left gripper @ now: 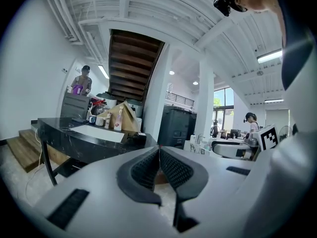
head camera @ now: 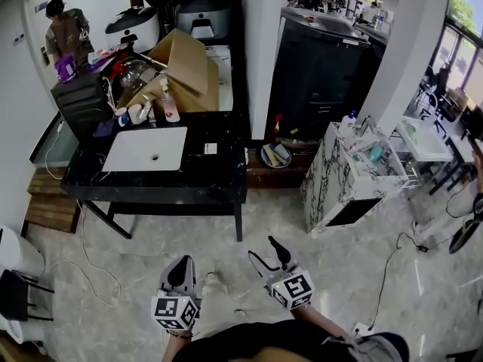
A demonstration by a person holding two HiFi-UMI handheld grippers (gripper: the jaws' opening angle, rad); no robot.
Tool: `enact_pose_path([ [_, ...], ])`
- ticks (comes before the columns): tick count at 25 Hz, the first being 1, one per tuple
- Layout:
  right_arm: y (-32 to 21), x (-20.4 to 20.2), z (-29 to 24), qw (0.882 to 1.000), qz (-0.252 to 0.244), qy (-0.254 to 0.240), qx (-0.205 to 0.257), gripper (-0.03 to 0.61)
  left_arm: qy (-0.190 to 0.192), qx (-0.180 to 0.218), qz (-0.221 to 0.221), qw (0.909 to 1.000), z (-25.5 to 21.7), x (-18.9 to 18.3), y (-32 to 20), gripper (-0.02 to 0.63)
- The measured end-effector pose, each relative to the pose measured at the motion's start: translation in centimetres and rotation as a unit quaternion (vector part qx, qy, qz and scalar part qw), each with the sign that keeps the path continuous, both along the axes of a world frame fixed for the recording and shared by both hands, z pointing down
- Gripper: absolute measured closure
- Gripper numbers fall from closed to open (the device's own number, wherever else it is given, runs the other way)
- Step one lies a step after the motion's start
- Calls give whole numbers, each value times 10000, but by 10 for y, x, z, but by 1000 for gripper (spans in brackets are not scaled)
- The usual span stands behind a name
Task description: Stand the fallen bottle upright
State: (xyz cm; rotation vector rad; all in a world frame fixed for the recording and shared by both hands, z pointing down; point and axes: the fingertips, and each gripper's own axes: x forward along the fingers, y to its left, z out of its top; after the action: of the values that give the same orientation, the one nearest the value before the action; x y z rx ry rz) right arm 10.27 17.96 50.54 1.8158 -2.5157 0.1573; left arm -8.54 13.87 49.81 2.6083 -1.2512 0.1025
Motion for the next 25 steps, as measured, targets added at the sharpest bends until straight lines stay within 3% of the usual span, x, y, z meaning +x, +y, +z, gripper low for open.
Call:
enact_pose_path([
  [7, -39, -1, 8, 9998, -163, -56, -72, 302, 56, -6, -207, 9998, 3, -5, -40, 605],
  [14, -109, 6, -4, 9999, -136, -21, -21, 302, 125, 79, -113, 9998, -11, 7, -109, 605],
  [19, -187, 5, -24, 9998, -1, -203, 90, 302, 110, 210, -153, 9996, -27, -2, -187, 605],
  [25, -273, 8, -39, 9998, -119, 68, 133, 302, 9, 433, -221, 9988, -51, -13, -287, 606],
])
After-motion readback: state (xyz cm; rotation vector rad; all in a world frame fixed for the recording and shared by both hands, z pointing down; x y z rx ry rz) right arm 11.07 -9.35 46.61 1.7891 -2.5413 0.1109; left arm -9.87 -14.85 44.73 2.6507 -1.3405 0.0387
